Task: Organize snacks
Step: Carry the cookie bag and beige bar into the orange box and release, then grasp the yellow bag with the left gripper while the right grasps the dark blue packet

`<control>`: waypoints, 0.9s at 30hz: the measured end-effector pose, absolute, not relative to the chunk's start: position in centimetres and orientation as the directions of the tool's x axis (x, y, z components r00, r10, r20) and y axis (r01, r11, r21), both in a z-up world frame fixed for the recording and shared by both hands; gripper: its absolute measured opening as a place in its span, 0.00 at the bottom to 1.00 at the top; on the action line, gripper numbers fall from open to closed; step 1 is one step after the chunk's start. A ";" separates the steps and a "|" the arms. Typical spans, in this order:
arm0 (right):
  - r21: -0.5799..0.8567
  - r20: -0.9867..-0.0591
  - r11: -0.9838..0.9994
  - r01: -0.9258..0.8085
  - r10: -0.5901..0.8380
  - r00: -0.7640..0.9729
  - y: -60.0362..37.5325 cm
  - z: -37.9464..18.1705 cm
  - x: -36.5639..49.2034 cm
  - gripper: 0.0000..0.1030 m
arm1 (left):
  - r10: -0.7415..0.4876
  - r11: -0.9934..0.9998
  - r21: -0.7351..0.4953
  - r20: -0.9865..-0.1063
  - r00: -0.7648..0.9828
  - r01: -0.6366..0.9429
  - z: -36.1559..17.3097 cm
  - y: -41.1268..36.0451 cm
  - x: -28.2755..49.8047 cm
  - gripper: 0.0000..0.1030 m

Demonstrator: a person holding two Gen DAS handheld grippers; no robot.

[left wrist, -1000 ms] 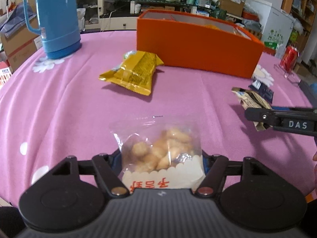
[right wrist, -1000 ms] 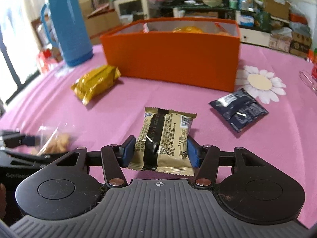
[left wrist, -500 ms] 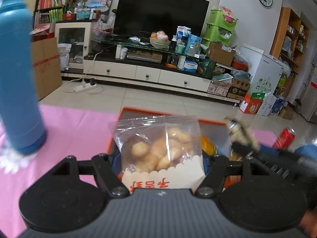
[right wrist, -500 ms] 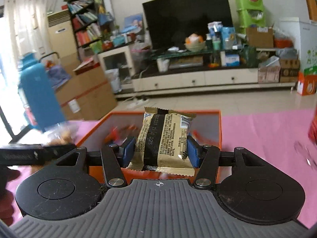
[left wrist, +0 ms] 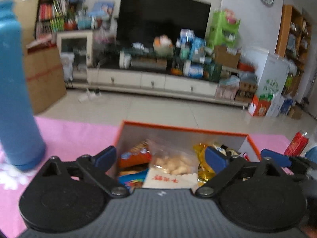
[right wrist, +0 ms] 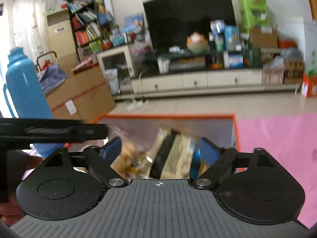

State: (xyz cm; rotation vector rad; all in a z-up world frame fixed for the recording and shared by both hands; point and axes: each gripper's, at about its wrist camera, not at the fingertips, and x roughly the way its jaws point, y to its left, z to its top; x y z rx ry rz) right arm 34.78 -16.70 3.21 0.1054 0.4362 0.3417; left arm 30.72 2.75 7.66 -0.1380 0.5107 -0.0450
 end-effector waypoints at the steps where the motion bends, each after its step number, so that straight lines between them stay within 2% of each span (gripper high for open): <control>1: 0.164 -0.385 0.937 -0.309 0.349 0.854 -16.8 3.8 34.0 0.74 | -0.078 0.988 -0.154 -0.473 0.878 0.005 8.0 3.3 29.1 0.97; 4: 0.141 -0.339 0.938 -0.316 0.345 0.875 -17.2 5.1 31.1 0.78 | -0.079 0.983 -0.181 -0.469 0.880 -0.009 8.0 4.3 24.3 0.97; 8: 0.134 -0.363 0.945 -0.299 0.328 0.872 -18.9 5.2 28.0 0.79 | -0.060 0.979 -0.198 -0.524 0.849 -0.053 5.6 4.8 19.0 0.97; 12: 0.135 -0.444 0.958 -0.254 0.287 0.849 -21.2 2.3 24.9 0.79 | -0.003 0.984 -0.140 -0.621 0.784 -0.107 1.3 4.6 15.2 0.97; 16: 0.206 -0.570 0.962 -0.181 0.269 0.777 -24.1 -1.4 24.3 0.79 | 0.032 0.979 -0.124 -0.691 0.722 -0.163 -2.3 5.1 12.6 0.97; 18: 0.215 -0.613 0.963 -0.162 0.262 0.745 -25.0 -2.7 24.5 0.79 | 0.059 0.980 -0.092 -0.706 0.705 -0.174 -2.7 5.6 13.3 0.97; 20: 0.208 -0.644 0.969 -0.131 0.236 0.728 -25.5 -3.7 24.7 0.79 | 0.077 0.980 -0.083 -0.676 0.733 -0.180 -2.0 6.1 14.1 0.97; 22: 0.231 -0.644 0.966 -0.116 0.241 0.726 -26.0 -3.9 24.9 0.79 | 0.071 0.986 -0.069 -0.653 0.754 -0.152 -1.1 6.4 16.2 0.97; 27: 0.278 -0.638 0.956 -0.093 0.255 0.727 -26.9 -3.5 25.8 0.79 | 0.060 0.998 0.065 -0.653 0.755 -0.023 -1.1 4.6 23.2 0.98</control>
